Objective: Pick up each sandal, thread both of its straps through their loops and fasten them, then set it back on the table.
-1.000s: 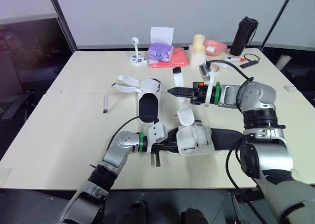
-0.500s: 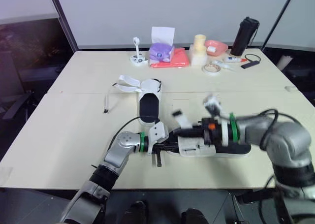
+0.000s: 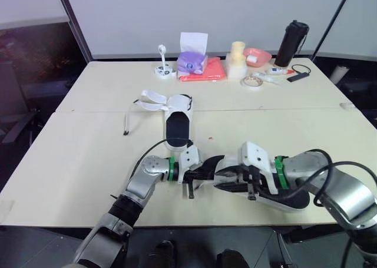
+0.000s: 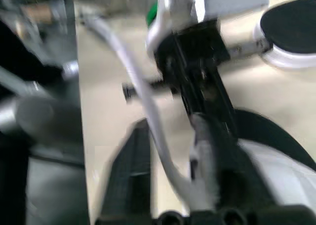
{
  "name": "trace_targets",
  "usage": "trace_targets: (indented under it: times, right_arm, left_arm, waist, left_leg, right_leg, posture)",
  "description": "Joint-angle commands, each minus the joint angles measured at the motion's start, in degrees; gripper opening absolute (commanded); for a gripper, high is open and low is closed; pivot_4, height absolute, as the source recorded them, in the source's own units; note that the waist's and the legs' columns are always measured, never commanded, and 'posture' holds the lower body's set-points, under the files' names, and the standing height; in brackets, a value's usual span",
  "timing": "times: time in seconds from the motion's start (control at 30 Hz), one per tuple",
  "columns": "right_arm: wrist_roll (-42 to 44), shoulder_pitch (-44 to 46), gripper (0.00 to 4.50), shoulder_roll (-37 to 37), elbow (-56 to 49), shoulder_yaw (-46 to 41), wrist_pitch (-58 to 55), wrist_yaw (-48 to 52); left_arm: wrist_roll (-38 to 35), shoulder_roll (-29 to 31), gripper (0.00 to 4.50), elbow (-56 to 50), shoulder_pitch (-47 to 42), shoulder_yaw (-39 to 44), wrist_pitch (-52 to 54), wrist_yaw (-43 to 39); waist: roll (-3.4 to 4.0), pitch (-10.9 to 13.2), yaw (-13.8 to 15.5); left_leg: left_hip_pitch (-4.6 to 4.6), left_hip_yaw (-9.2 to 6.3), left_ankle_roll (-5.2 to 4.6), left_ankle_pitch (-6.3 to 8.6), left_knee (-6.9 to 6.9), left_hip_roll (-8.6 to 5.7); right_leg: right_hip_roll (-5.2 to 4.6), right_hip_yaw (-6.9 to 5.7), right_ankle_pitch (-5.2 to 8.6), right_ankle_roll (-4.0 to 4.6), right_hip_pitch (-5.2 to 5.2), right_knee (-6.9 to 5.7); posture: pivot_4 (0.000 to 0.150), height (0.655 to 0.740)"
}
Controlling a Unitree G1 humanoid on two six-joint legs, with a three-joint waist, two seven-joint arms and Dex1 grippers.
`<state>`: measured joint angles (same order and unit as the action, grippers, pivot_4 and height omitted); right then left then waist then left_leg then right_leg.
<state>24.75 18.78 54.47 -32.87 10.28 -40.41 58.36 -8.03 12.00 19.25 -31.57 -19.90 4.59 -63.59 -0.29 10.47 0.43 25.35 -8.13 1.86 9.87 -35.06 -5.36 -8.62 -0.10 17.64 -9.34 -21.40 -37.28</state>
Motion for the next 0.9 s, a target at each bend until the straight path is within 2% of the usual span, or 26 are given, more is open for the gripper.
trace_targets:
  times: [0.03, 0.2, 0.37, 0.53, 0.73, 0.9]
  right_arm:
    - [-0.42, -1.83, 1.93, 2.97, -3.24, -1.88, 2.84, 2.54]
    - [2.66, -8.04, 1.93, 8.12, -5.74, -8.13, 1.81, 5.17]
    - [8.47, -16.98, 1.93, 10.93, -7.13, -18.18, -3.08, 6.61]
    - [4.24, -27.87, 1.93, 12.05, -7.32, -18.73, -0.64, 5.57]
    - [0.21, -28.47, 1.93, 9.13, -2.95, -15.36, 1.08, 1.03]
    - [-7.34, -22.46, 1.93, 5.92, 7.20, -10.57, 4.71, -4.53]
  left_arm:
    - [1.08, 0.39, 0.00, 1.15, 0.83, -1.26, 0.74, -0.60]
    - [0.92, 0.53, 0.00, 0.99, 0.69, -1.31, 0.69, -1.07]
    - [0.82, 0.54, 0.00, 1.17, 0.41, -1.24, 0.49, -1.44]
    - [0.91, 0.33, 0.00, 1.51, 0.21, -1.39, 0.22, -1.58]
    - [0.97, 0.35, 0.00, 1.22, 0.32, -1.46, 0.39, -1.72]
    - [0.79, 0.76, 0.00, 0.02, 0.96, -1.53, 0.81, -2.03]
  waist:
    - [0.00, 0.00, 0.07]
    - [-0.01, 0.01, 0.27]
    - [-0.02, 0.01, 0.32]
    - [-0.03, 0.01, 0.32]
    - [-0.03, 0.01, 0.30]
    - [-0.05, 0.01, 0.10]
  left_leg:
    - [0.00, 0.00, 0.00, 0.00, 0.00, 0.00]
    - [0.00, 0.01, 0.00, 0.00, -0.01, 0.06]
    - [0.00, 0.01, -0.01, 0.01, 0.00, 0.09]
    - [0.00, 0.02, -0.02, 0.01, -0.01, 0.09]
    - [-0.01, 0.08, -0.01, 0.01, -0.05, 0.11]
    - [-0.02, 0.08, -0.01, 0.01, -0.04, 0.09]
  right_leg:
    - [0.00, 0.00, 0.00, 0.00, 0.00, 0.01]
    - [-0.01, 0.00, 0.00, 0.00, 0.03, 0.04]
    - [-0.01, 0.00, 0.00, 0.00, 0.05, 0.07]
    - [-0.01, -0.01, 0.00, 0.01, 0.07, 0.08]
    - [-0.01, 0.00, 0.00, 0.01, 0.08, 0.09]
    - [-0.01, 0.00, 0.00, 0.01, 0.09, 0.13]
  posture:
    - [0.150, 0.7400]
    - [0.150, 0.7400]
    - [0.150, 0.7400]
    - [0.150, 0.7400]
    - [0.150, 0.7400]
    - [0.150, 0.7400]
